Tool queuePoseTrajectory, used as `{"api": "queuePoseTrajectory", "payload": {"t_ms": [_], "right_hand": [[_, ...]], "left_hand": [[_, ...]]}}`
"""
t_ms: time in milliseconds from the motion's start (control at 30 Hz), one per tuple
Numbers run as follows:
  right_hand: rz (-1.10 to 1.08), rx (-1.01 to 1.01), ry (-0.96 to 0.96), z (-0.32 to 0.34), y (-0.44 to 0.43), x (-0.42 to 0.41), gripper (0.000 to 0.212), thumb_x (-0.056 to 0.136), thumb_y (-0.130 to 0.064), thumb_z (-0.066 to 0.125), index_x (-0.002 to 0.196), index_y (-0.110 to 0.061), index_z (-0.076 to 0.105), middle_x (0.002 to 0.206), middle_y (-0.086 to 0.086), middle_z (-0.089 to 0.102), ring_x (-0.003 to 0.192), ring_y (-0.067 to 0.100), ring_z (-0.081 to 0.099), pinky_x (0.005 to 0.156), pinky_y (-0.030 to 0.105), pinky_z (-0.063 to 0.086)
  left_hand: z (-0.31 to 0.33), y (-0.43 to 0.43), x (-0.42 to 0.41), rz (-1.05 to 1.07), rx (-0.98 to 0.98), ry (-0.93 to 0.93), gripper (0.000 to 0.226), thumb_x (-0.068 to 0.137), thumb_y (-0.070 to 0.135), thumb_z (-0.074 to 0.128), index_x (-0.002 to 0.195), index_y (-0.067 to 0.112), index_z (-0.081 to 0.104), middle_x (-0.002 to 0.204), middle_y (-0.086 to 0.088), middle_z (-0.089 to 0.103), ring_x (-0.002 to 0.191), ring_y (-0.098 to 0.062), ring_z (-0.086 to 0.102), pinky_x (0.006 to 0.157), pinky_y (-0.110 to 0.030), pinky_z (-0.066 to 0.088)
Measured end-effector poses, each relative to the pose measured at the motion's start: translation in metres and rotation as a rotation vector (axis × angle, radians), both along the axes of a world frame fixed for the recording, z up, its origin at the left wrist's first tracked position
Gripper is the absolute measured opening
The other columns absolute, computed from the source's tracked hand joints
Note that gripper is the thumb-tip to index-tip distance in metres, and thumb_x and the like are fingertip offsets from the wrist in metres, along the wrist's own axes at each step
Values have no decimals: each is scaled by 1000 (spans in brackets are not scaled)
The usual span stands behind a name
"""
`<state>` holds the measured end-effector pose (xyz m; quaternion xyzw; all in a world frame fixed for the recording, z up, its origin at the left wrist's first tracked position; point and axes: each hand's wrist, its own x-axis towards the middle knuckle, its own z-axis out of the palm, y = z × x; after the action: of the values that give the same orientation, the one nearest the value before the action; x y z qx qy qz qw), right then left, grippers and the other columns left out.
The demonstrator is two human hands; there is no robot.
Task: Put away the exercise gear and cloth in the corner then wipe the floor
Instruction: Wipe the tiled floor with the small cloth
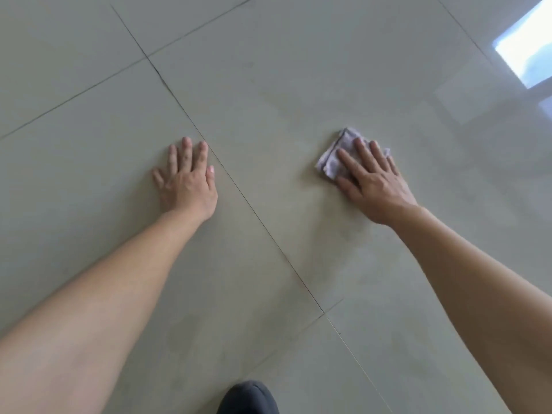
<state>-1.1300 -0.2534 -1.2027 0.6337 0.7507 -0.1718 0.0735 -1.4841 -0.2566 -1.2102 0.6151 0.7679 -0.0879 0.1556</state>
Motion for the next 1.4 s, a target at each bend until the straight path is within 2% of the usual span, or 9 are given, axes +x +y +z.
{"api": "queuePoseTrajectory", "payload": {"t_ms": [167, 367, 467, 567, 700, 1000, 1067, 1233, 1400], "right_hand": [[-486, 24, 80, -5, 22, -80, 58, 104, -50, 24, 159, -33, 14, 167, 8, -4, 153, 32, -10, 123, 48, -6], [503, 54, 152, -13, -29, -135, 54, 105, -49, 28, 157, -34, 24, 167, 6, 8, 154, 31, -1, 125, 45, 0], [548, 90, 83, -14, 22, -96, 57, 103, -57, 27, 157, -38, 21, 167, 2, 9, 154, 25, 2, 125, 43, 2], [165, 84, 36, -9, 82, -68, 58, 102, -59, 25, 157, -40, 17, 168, 0, 3, 154, 25, -2, 124, 46, 1], [-297, 32, 56, -10, 123, -107, 57, 105, -49, 24, 159, -34, 12, 168, 7, -4, 153, 32, -9, 123, 47, -7], [766, 72, 164, -15, 116, -166, 50, 107, -45, 27, 156, -34, 27, 167, 4, 12, 154, 28, 7, 125, 42, 4], [716, 142, 114, -14, 160, -141, 50, 106, -47, 29, 155, -35, 31, 166, 4, 17, 153, 28, 14, 125, 44, 11], [-175, 118, 63, -13, 236, -156, 54, 104, -45, 27, 157, -33, 23, 167, 7, 7, 153, 34, 3, 124, 47, 2], [365, 116, 177, -17, 184, -256, 53, 105, -41, 26, 157, -33, 23, 167, 8, 6, 153, 34, -3, 123, 44, -6]], "left_hand": [[-5, 1, -7, -24, 127, -12, 50, 105, 33, 27, 155, 33, 24, 165, 6, 16, 150, -23, 16, 109, -54, 23], [-14, 11, -29, -123, 383, -53, 47, 94, 26, 38, 136, 18, 56, 143, -4, 56, 115, -33, 53, 96, -48, 32], [-15, 29, -34, -2, 380, -27, 49, 101, 30, 35, 147, 15, 42, 153, -13, 39, 130, -36, 42, 109, -56, 23], [-19, 45, -41, 236, 248, -30, 59, 105, 37, 25, 157, 12, 15, 166, -10, 5, 153, -25, 5, 118, -58, 3], [-26, 45, -46, 267, 221, -9, 61, 105, 38, 21, 158, 10, 10, 166, -7, 0, 153, -21, -2, 119, -56, -1], [-30, 43, -44, 273, 267, 5, 60, 104, 36, 26, 157, 9, 16, 166, -7, 5, 153, -22, 2, 119, -56, 1], [-29, 43, -43, 273, 265, 8, 60, 104, 36, 25, 157, 9, 16, 166, -7, 5, 153, -22, 2, 119, -56, 0], [-28, 43, -44, 283, 268, 0, 60, 104, 36, 24, 157, 10, 16, 166, -7, 5, 153, -22, 2, 120, -57, 0], [-29, 43, -43, 276, 267, -2, 63, 102, 39, 17, 157, 10, 17, 166, -7, 7, 153, -22, 4, 120, -59, 3]]}}
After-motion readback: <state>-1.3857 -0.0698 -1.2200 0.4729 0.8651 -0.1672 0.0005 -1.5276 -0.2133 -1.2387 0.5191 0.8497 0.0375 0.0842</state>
